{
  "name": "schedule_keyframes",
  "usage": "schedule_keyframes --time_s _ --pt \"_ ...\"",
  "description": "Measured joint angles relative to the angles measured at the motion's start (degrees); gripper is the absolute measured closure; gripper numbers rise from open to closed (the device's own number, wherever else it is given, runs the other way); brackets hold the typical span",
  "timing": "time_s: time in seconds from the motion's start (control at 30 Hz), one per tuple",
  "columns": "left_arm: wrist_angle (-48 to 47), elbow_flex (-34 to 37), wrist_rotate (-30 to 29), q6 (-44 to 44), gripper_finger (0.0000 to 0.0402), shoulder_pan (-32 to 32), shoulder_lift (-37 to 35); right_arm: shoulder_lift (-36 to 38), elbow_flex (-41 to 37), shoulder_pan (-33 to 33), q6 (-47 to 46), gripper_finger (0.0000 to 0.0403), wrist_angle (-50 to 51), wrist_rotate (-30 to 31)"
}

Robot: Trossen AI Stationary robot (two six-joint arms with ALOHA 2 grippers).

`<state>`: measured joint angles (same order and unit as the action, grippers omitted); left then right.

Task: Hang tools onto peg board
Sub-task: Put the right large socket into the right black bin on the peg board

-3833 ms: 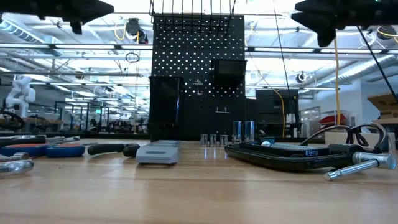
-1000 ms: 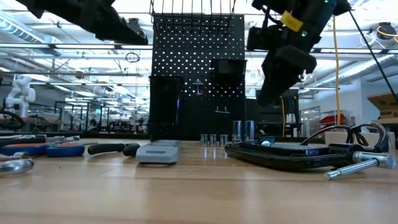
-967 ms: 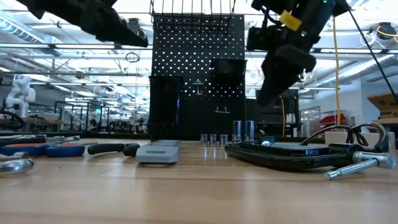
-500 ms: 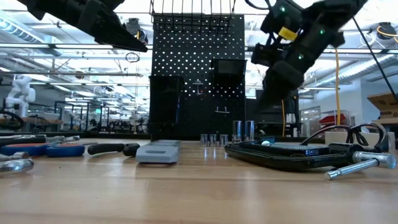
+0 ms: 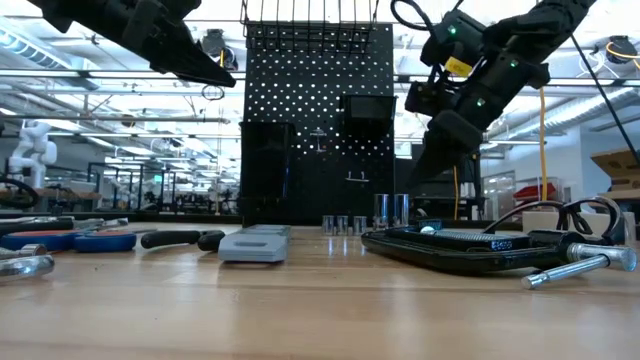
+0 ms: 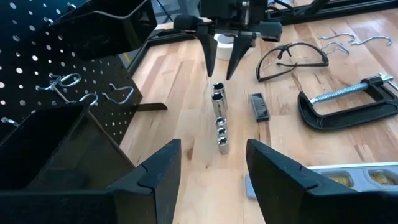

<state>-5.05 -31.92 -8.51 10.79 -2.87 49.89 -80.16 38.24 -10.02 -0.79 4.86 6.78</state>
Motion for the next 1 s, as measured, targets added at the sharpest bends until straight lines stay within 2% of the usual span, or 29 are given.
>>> schedule_keyframes --time_s 0.13,0.4,0.5,0.7,1.0 --pt "-0.24 0.00 0.00 0.02 0.0222 0.00 0.00 -0.02 0.00 -0.53 0.92 0.0232 0.00 -0.96" --pt "-0.19 0.00 0.00 0.00 0.0222 0.00 0.00 -1.13 0.00 -1.34 2.01 0.0150 -0.46 -0.83" --pt "-0.20 0.00 0.00 -0.02 0.0222 0.00 0.00 -2.24 0.00 -1.31 2.13 0.0131 -0.54 -0.92" --pt "-0.15 0.00 0.00 -0.02 0.0222 0.00 0.00 -4.70 0.00 -1.31 3.98 0.0126 -5.51 -0.92" --pt "-0.25 0.00 0.00 0.00 0.0222 0.00 0.00 -5.05 0.00 -1.95 4.63 0.0155 -6.50 -2.74"
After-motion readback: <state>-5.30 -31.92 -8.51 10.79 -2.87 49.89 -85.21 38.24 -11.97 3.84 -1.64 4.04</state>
